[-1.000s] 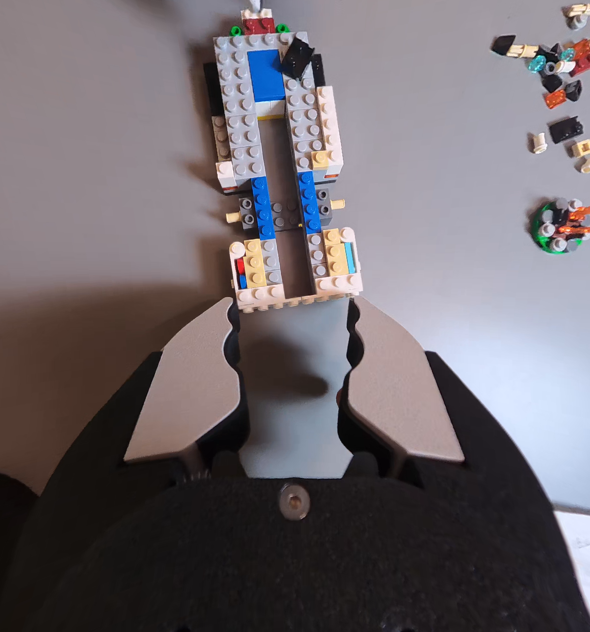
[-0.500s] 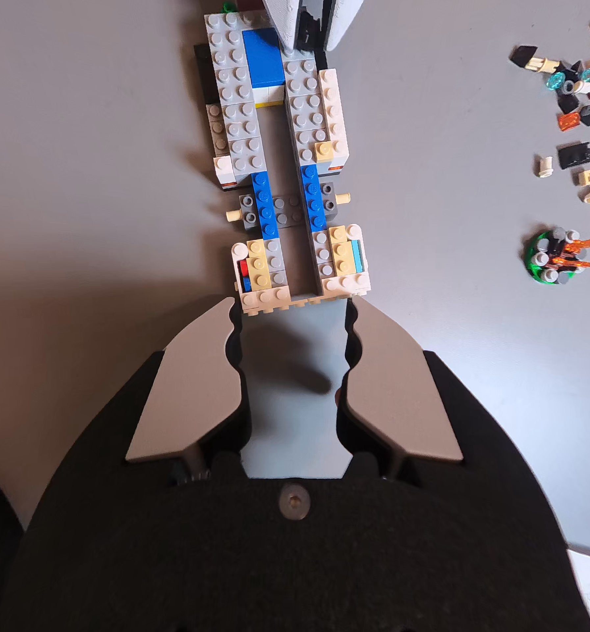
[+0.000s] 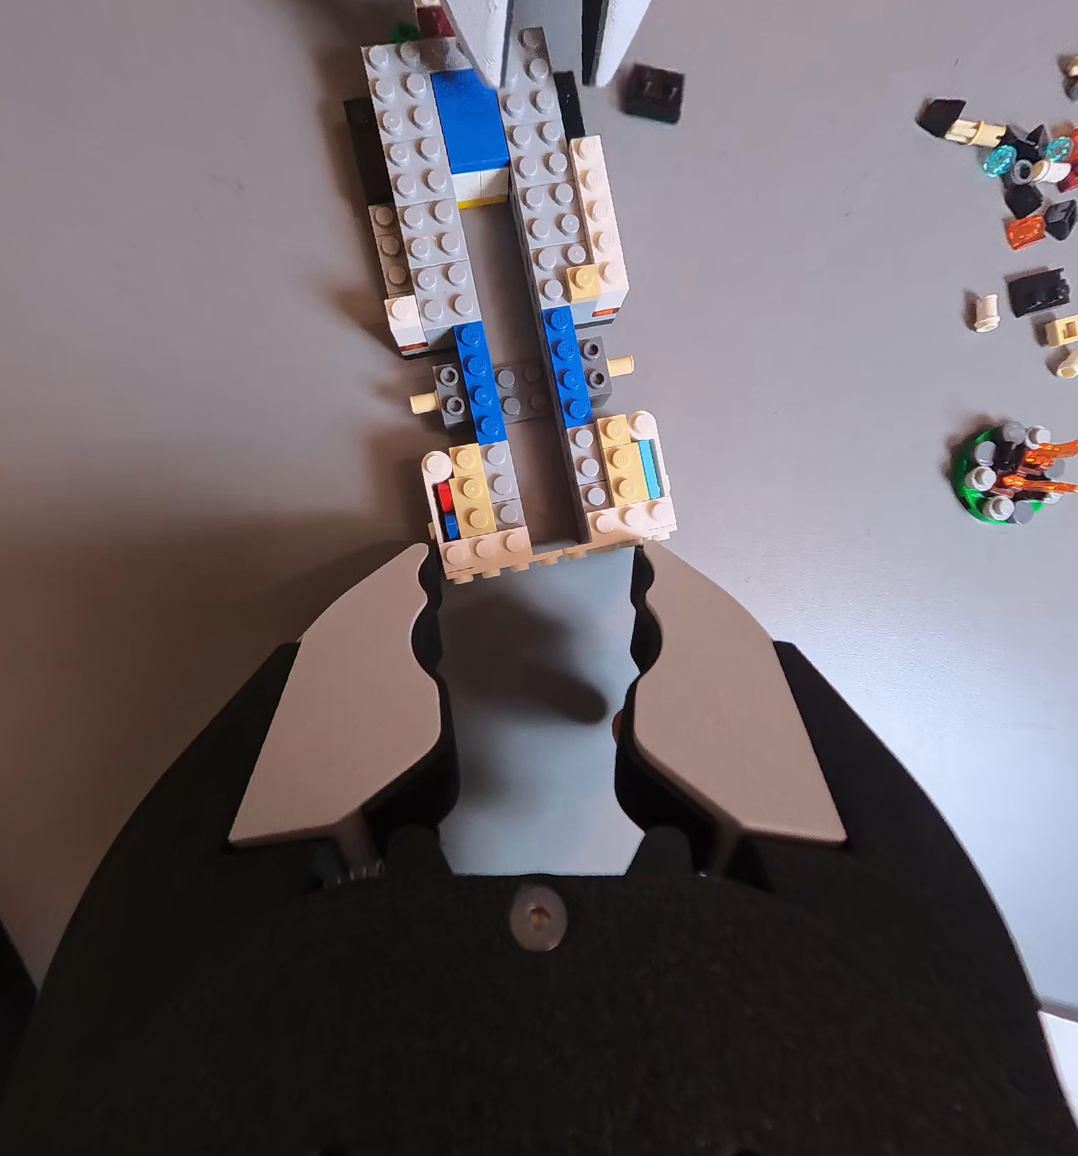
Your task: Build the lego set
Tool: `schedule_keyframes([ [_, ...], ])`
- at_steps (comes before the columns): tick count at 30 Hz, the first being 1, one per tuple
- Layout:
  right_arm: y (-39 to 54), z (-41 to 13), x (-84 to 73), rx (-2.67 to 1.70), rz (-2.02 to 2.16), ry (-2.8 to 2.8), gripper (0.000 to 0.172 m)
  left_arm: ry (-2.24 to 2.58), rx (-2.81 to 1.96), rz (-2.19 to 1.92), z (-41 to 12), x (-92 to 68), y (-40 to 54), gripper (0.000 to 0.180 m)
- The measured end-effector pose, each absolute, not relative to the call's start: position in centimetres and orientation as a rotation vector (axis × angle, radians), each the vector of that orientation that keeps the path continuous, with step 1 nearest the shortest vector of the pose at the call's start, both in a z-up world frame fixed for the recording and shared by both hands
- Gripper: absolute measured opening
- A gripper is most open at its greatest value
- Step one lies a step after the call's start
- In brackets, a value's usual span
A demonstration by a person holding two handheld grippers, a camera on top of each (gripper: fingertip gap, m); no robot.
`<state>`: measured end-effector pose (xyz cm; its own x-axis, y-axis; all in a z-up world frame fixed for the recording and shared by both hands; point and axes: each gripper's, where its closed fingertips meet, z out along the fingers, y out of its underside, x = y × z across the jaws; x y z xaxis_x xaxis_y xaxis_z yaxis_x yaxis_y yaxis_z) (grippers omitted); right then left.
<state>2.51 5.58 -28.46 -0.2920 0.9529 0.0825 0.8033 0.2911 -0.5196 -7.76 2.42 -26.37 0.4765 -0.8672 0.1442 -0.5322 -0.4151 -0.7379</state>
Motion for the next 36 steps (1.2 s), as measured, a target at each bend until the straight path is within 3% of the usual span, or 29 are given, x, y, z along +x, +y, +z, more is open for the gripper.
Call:
schedule_keyframes([
  [23, 10.7, -27.7, 1.7, -1.677, 0.439, -1.981, 0.05, 1.157, -2.12, -0.822, -26.5, -7.2, -2.6, 0.023],
  [30, 9.6, -26.2, 2.9, -1.713, 0.524, -1.841, 0.05, 1.048, -2.094, -0.607, -25.7, -10.8, 1.6, 0.025],
  [36, 6.4, -26.8, 3.5, -1.747, 0.613, -1.835, 0.051, 1.236, -2.081, -0.469, -26.4, -12.1, 4.1, 0.032],
])
